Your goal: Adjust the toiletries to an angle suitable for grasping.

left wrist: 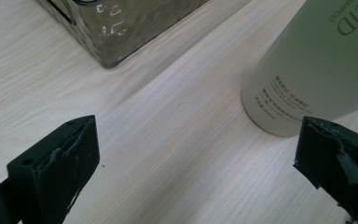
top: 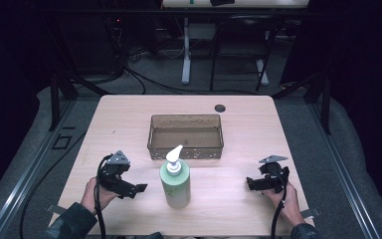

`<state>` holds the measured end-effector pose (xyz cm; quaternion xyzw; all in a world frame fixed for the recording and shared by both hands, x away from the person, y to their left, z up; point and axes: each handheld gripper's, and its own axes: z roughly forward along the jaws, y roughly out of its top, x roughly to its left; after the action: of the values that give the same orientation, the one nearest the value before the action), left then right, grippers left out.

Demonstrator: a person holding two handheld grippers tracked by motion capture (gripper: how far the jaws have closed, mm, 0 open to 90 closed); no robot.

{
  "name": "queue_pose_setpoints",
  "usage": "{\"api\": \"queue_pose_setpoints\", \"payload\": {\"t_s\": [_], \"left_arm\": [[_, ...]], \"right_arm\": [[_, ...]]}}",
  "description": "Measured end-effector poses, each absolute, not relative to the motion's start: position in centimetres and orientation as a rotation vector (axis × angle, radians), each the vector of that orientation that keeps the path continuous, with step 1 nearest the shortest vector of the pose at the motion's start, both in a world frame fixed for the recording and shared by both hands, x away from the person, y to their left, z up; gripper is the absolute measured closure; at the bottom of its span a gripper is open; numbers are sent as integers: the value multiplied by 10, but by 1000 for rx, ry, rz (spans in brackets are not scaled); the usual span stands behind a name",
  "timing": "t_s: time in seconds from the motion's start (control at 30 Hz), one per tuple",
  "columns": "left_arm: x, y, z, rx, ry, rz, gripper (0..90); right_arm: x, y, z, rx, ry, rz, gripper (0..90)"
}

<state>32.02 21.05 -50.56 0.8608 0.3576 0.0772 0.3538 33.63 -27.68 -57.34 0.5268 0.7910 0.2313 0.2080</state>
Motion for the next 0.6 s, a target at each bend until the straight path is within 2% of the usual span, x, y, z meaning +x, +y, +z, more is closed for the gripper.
{"api": "queue_pose_setpoints", "payload": {"t_s": [0.1, 0.3, 0.6], "left_arm": [[319, 208, -505, 2227, 908, 198, 0], [314, 200, -504, 2242, 865, 187, 0], [304, 182, -499, 2230, 773, 176, 0]], "right_arm": [[332, -278, -563, 1419, 2239, 653, 61], [330, -283, -549, 1452, 2258, 681, 11], [331, -285, -544, 1461, 2275, 670, 6]]}}
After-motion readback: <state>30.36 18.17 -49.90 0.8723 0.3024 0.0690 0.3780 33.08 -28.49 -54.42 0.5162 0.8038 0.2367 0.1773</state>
